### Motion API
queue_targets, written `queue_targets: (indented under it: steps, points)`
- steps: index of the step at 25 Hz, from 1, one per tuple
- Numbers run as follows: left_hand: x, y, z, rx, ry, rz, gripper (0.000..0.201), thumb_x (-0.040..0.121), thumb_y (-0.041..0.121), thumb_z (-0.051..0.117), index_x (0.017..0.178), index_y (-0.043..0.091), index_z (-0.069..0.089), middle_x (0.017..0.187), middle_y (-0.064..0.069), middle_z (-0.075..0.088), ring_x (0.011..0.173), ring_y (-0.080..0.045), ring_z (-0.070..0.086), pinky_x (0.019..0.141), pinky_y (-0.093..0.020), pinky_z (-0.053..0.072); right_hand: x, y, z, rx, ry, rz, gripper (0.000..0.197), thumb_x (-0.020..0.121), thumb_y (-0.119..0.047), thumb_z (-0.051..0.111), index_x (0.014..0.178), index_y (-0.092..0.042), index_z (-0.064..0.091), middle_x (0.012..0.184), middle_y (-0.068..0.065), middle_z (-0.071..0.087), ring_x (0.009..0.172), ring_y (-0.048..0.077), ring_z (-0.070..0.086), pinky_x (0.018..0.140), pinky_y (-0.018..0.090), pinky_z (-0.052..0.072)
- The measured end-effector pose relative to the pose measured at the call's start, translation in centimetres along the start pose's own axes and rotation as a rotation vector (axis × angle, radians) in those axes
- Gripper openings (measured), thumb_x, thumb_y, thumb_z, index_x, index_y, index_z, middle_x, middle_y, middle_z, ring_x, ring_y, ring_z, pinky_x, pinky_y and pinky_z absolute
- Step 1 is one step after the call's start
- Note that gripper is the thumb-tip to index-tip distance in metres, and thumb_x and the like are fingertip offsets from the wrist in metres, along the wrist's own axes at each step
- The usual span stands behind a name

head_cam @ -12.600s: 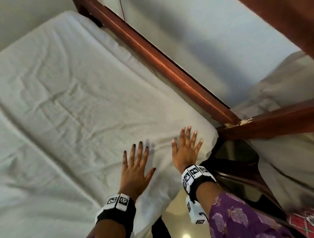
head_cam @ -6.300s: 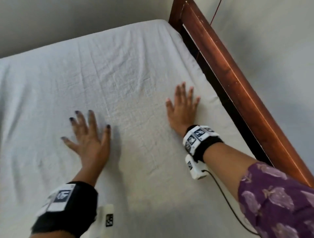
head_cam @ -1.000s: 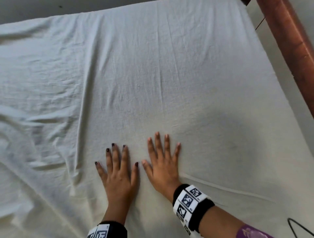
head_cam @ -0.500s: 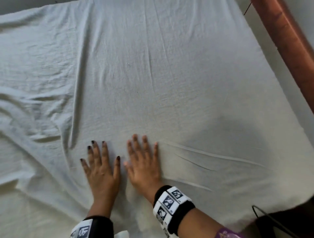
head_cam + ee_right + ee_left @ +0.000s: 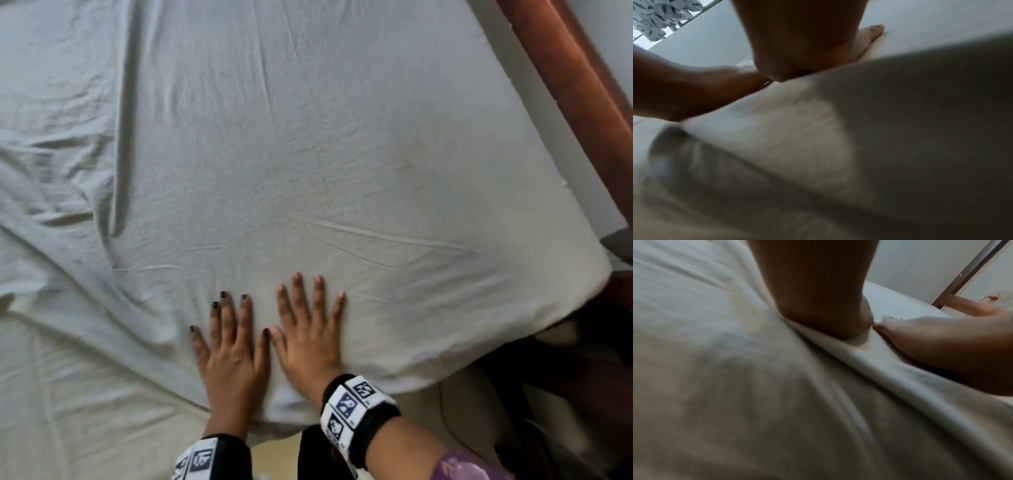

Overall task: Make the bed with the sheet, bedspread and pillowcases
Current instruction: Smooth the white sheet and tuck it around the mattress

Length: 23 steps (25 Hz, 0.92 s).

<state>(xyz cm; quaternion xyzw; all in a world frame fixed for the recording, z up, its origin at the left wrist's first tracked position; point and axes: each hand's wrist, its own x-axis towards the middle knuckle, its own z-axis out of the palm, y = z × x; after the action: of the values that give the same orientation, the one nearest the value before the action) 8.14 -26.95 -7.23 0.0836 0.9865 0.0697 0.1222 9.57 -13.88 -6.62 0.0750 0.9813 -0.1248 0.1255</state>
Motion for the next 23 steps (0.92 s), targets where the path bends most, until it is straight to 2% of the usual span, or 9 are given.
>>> queue_targets:
  steps: [3,6,9,11,13,15,18,21,23]
  points:
    - [-1.4,-2.7,-0.5,-0.015,0.008,-0.034,0.068,0.091,0.051,0.027,0.153,0.024,0.019,0.161,-0.003,0.01,0.148,-0.019,0.008,0.118,-0.049,-0.003,-1.1,-2.1,0.6,-0.019,-0.033,-0.052,0.067,0.095,-0.05,0.026,0.153,-0.02,0.013,0.161,0.009,-0.001,0.145,0.041,-0.001,0.108,0.07,0.0]
    - [-2.3,-4.2,-1.5,-0.111,0.082,-0.069,0.066,0.095,0.052,0.022,0.152,0.018,0.024,0.161,-0.007,0.014,0.148,-0.021,0.009,0.119,-0.042,-0.008,-1.5,-2.9,0.3,-0.043,-0.058,-0.113,0.066,0.096,-0.049,0.024,0.154,-0.021,0.009,0.161,0.007,-0.006,0.146,0.037,-0.005,0.109,0.068,0.004]
    - [-3.4,-7.2,-2.9,-0.252,0.272,-0.255,0.062,0.097,0.042,0.027,0.15,0.011,0.03,0.159,-0.013,0.019,0.148,-0.026,0.012,0.117,-0.035,-0.011,-2.7,-4.1,-0.7,0.063,0.02,-0.118,0.066,0.095,-0.046,0.027,0.153,-0.017,0.015,0.161,0.006,0.004,0.147,0.033,0.002,0.112,0.062,0.003]
    - [-4.1,-9.9,-3.3,-0.308,0.341,-0.353,0.061,0.097,0.038,0.026,0.15,0.008,0.029,0.159,-0.015,0.02,0.148,-0.029,0.013,0.116,-0.031,-0.013,-4.6,-6.5,-1.2,0.165,0.07,-0.186,0.067,0.094,-0.042,0.03,0.153,-0.013,0.016,0.161,0.008,0.006,0.147,0.033,0.004,0.114,0.056,0.003]
    - [-4.7,-12.3,-3.2,-0.302,0.327,-0.392,0.063,0.096,0.039,0.023,0.151,0.01,0.024,0.16,-0.014,0.017,0.148,-0.029,0.012,0.115,-0.03,-0.014,-7.2,-10.0,-0.5,0.213,0.023,-0.376,0.067,0.096,-0.038,0.031,0.153,-0.01,0.011,0.161,0.008,0.003,0.148,0.03,0.001,0.115,0.05,0.006]
    - [-5.4,-14.9,-2.6,-0.219,0.253,-0.391,0.065,0.095,0.042,0.02,0.153,0.014,0.019,0.161,-0.01,0.012,0.149,-0.028,0.01,0.115,-0.034,-0.015,-9.4,-13.6,1.7,0.122,-0.081,-0.519,0.065,0.096,-0.038,0.031,0.152,-0.009,0.015,0.161,0.009,0.008,0.148,0.026,0.002,0.117,0.045,0.006]
    - [-6.5,-17.7,-2.0,-0.102,0.136,-0.337,0.068,0.094,0.05,0.016,0.154,0.02,0.012,0.162,-0.004,0.004,0.149,-0.023,0.006,0.116,-0.044,-0.01,-10.0,-16.9,4.8,-0.05,-0.152,-0.435,0.066,0.094,-0.042,0.03,0.15,-0.007,0.023,0.159,0.013,0.013,0.148,0.029,0.0,0.117,0.045,0.003]
    - [-8.6,-19.1,-1.6,-0.074,0.086,-0.308,0.068,0.094,0.057,0.012,0.155,0.025,0.01,0.162,0.0,0.001,0.149,-0.019,0.003,0.116,-0.042,-0.013,-10.9,-18.2,6.5,-0.119,-0.162,-0.394,0.069,0.095,-0.044,0.028,0.15,-0.005,0.016,0.16,0.016,0.002,0.147,0.031,-0.004,0.117,0.047,-0.001]
    - [-10.6,-20.3,-1.5,-0.081,0.071,-0.313,0.07,0.094,0.061,0.007,0.154,0.026,0.014,0.162,-0.001,0.005,0.149,-0.022,0.008,0.117,-0.047,-0.007,-12.4,-19.3,7.3,-0.111,-0.156,-0.435,0.07,0.096,-0.046,0.029,0.151,-0.004,0.015,0.16,0.015,0.002,0.148,0.03,-0.001,0.117,0.047,0.001]
